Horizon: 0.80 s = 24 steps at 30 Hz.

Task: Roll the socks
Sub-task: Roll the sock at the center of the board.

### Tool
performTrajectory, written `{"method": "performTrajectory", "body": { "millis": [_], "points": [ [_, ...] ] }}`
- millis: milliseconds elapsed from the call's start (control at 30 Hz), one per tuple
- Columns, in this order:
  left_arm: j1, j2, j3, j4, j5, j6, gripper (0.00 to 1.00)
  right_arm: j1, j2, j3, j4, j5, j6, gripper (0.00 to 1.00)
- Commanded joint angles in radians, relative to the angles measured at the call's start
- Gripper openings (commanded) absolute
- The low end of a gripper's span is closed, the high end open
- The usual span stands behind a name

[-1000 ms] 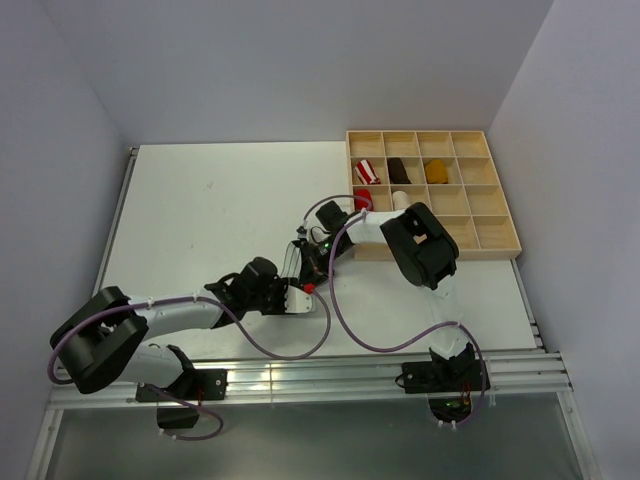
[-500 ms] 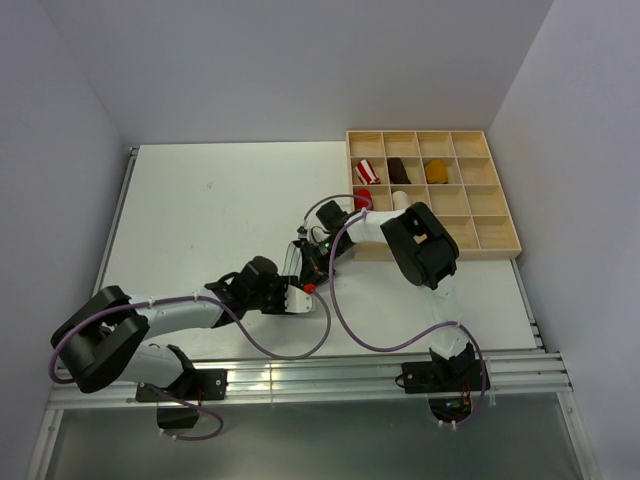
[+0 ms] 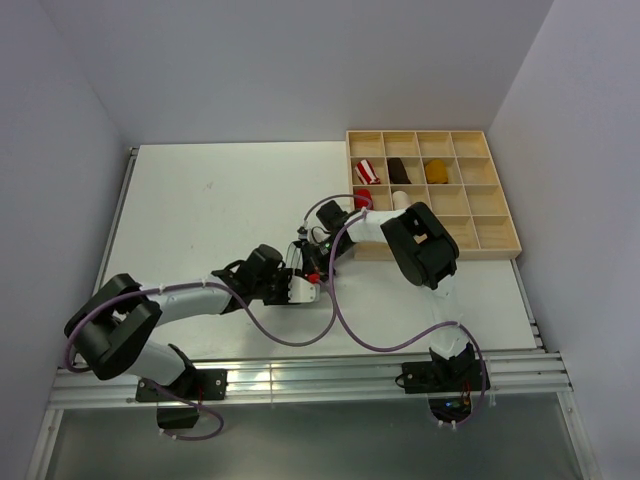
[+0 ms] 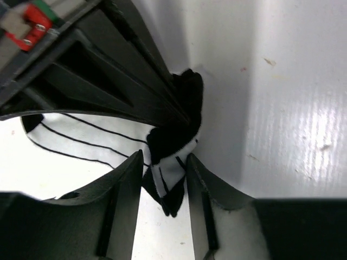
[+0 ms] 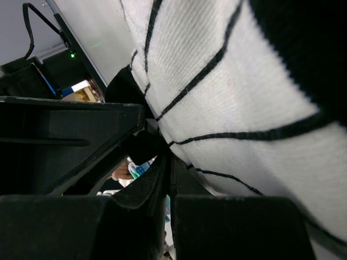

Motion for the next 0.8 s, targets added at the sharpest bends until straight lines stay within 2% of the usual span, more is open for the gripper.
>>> {"method": "performTrajectory", "body": {
  "millis": [0, 167, 333, 533, 767],
  "points": [
    [0.013, 0.019, 0.025, -0.125, 0.055, 0.03, 0.42, -0.007, 0.012, 0.028, -0.044, 0.027, -0.005, 0.0],
    [0.029, 0.043, 0.066, -0.204, 0.094, 0.026, 0.32, -0.007, 0.008, 0.03, -0.037, 0.053, 0.012, 0.0],
    [0.097, 0.094, 0.183, -0.38, 0.22, -0.003, 0.17, -0.011, -0.009, 0.014, -0.015, 0.099, 0.019, 0.0],
    [0.169, 0.207, 0.333, -0.618, 0.386, 0.0, 0.1, -0.011, -0.02, -0.015, 0.023, 0.123, 0.035, 0.0],
    [0.213, 0.382, 0.484, -0.859, 0.505, 0.044, 0.03, -0.011, -0.092, -0.071, 0.089, 0.272, 0.054, 0.0]
  ]
}}
